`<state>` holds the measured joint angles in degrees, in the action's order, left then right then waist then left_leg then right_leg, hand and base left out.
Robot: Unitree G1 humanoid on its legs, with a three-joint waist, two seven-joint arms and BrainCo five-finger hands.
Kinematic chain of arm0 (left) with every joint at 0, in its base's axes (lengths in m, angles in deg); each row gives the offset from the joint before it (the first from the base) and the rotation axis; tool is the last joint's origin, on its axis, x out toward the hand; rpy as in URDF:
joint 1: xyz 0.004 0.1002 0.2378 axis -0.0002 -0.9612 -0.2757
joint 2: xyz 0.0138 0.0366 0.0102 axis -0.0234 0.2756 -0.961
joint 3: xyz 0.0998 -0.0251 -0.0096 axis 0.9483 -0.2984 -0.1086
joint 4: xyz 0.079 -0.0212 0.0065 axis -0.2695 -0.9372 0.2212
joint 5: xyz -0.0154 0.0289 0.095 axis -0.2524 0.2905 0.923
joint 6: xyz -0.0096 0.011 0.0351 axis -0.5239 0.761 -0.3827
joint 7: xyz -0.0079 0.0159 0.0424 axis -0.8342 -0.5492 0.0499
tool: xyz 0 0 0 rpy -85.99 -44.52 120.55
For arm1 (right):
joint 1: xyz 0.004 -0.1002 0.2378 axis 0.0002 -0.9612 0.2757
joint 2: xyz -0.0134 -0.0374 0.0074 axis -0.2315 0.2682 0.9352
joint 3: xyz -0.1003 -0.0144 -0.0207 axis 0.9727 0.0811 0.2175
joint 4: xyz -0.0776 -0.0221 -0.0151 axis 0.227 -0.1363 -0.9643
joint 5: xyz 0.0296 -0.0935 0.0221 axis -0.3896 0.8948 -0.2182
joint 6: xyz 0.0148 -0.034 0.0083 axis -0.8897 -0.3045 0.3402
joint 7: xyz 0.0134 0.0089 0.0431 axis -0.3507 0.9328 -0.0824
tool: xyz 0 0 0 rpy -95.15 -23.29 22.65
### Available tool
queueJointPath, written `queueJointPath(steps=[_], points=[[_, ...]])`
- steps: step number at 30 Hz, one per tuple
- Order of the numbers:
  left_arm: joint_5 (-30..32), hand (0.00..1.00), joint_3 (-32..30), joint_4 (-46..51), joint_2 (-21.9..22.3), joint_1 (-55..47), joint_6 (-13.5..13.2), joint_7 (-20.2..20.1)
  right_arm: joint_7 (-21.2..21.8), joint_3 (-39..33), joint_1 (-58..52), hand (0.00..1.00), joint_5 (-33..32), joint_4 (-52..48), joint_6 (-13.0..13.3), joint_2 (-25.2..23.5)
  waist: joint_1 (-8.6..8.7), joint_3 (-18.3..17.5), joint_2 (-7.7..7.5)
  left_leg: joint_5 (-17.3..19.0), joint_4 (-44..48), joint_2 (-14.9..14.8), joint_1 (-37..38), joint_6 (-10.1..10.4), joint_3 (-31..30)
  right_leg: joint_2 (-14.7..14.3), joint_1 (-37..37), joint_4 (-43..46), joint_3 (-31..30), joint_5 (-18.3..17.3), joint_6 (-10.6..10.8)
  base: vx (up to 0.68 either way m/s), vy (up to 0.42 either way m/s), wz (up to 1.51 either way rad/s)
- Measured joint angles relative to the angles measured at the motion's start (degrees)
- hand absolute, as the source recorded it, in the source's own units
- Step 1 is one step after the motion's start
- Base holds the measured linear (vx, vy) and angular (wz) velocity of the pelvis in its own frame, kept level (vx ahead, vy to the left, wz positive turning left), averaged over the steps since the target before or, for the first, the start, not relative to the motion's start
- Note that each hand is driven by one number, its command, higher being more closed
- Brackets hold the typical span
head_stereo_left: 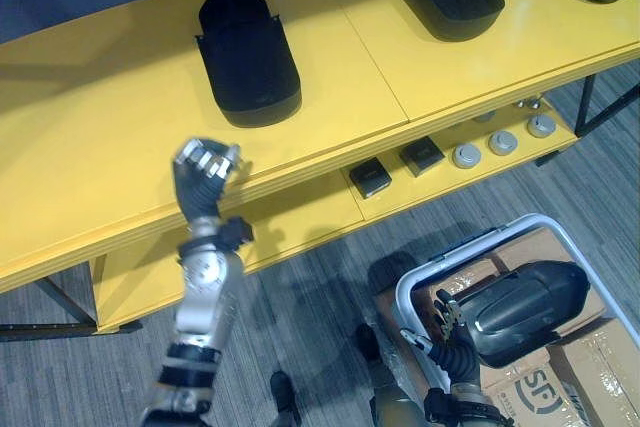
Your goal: Walk over and take plastic housings, then place them on the shelf
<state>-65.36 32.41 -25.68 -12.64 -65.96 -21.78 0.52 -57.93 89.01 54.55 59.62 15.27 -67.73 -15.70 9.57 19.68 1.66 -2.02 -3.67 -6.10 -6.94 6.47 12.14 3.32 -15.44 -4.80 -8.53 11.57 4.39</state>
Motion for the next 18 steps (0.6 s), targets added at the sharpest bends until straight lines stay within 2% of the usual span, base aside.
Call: queueJointPath(steps=[2, 5, 8, 13, 16, 18], points=[[3.7, 1.0, 0.8, 0.9, 0.2, 0.2, 0.0, 0.0, 0.0, 0.0, -0.1, 0.0, 0.0, 0.0, 0.5, 0.0, 0.12, -0.2, 0.41, -0.1, 0.0, 0.0, 0.0, 0.0, 0.0, 0.0, 0.0, 0.0, 0.0, 0.0, 0.0, 0.01, 0.04, 0.01], [4.7, 1.0, 0.8, 0.6, 0.1, 2.2, 0.0, 0.0, 0.0, 0.0, -0.1, 0.0, 0.0, 0.0, 0.7, 0.1, 0.44, -0.6, 1.3, -0.2, 0.0, 0.0, -0.4, 0.1, 0.0, 0.0, -0.4, 0.0, 0.0, 0.0, 0.0, 0.04, 0.048, 0.0], [4.7, 1.0, 1.4, -4.2, -1.2, 8.0, 0.2, 0.1, 0.0, 0.1, -0.1, 0.0, 0.0, 0.2, 0.7, 0.2, 0.57, -0.6, 1.35, -0.2, 0.0, -0.1, -0.5, 0.2, 0.1, 0.0, -0.6, 0.0, -0.1, 0.0, 0.0, 0.04, 0.042, -0.02], [4.2, 1.0, 1.3, -14.3, -6.7, 19.9, 0.8, 1.3, 0.1, 0.1, 0.1, 0.0, -0.1, 0.1, 0.8, 0.2, 1.0, -0.6, 1.32, 0.0, 0.1, 0.0, -1.2, 0.4, 2.1, -0.1, -2.4, 0.0, -2.1, 0.4, 0.0, 0.06, 0.057, -0.17], [3.9, 1.0, 1.3, -20.1, -9.8, 24.7, 1.4, 1.4, 0.1, 0.3, 0.3, 0.0, -0.3, 0.0, 0.8, 0.2, 2.14, -0.6, 1.27, 0.3, 0.2, -0.2, -1.2, 0.4, 2.6, -0.3, -2.6, 0.0, -2.6, 0.5, 0.1, 0.08, 0.066, -0.14], [2.9, 1.0, 1.3, -24.2, -11.2, 27.3, 1.8, 1.3, 0.1, 0.3, 0.2, 0.0, -0.3, -0.4, 0.8, 0.2, 2.26, -0.6, 1.16, 0.6, 0.4, -0.3, -0.9, 0.4, 3.6, -0.4, -2.6, 0.0, -3.5, 0.5, 0.1, 0.05, 0.056, -0.2]])
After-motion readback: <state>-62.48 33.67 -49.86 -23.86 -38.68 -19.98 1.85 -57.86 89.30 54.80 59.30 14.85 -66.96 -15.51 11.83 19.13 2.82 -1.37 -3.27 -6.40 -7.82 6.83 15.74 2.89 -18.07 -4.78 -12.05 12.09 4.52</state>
